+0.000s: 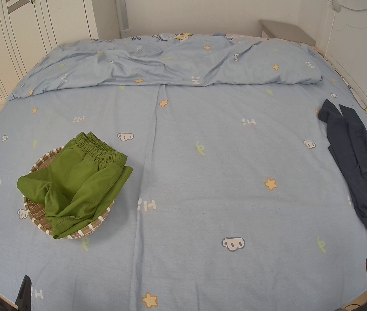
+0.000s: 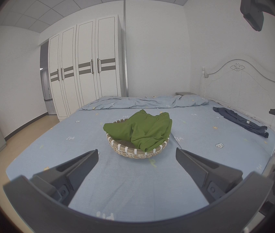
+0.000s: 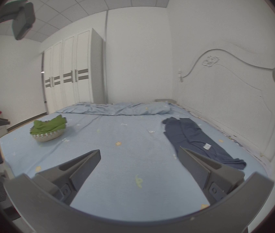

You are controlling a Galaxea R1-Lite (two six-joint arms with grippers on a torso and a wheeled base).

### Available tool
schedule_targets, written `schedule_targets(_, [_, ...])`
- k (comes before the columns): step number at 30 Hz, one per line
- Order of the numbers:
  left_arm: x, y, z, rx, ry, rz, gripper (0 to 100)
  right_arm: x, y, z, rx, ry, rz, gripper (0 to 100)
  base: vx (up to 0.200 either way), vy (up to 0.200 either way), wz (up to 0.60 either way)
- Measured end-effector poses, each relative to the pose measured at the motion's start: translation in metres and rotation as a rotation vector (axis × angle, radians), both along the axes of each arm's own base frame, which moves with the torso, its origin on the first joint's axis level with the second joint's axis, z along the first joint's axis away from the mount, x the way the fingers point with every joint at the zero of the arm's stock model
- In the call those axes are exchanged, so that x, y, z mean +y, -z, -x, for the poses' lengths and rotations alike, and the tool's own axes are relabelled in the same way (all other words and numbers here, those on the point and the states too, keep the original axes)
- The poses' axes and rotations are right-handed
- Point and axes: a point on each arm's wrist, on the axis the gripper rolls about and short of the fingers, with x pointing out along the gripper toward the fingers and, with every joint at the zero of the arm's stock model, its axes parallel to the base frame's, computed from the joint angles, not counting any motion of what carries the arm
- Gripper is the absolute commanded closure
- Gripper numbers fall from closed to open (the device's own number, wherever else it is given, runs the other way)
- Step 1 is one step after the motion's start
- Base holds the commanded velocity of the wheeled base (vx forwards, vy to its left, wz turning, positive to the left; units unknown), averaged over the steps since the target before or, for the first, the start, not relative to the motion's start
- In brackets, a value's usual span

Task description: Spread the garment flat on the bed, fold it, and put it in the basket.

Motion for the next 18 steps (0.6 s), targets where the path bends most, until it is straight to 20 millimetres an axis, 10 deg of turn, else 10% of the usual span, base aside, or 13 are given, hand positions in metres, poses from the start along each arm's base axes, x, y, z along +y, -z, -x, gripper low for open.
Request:
schedule_targets(8, [0.0, 0.0001, 0.0, 0.001, 0.002, -0.008, 0, 0.0043, -0.0009, 0.0012, -0.004, -0.2, -0.075, 0, 0.0, 0.0, 0.0])
schedule_targets(18, [0.0, 0.0002, 0.0, 0.002, 0.001, 0.002, 0, -0.0014, 0.0021, 0.0004, 0.014, 0.06, -0.076, 0, 0.0, 0.0, 0.0])
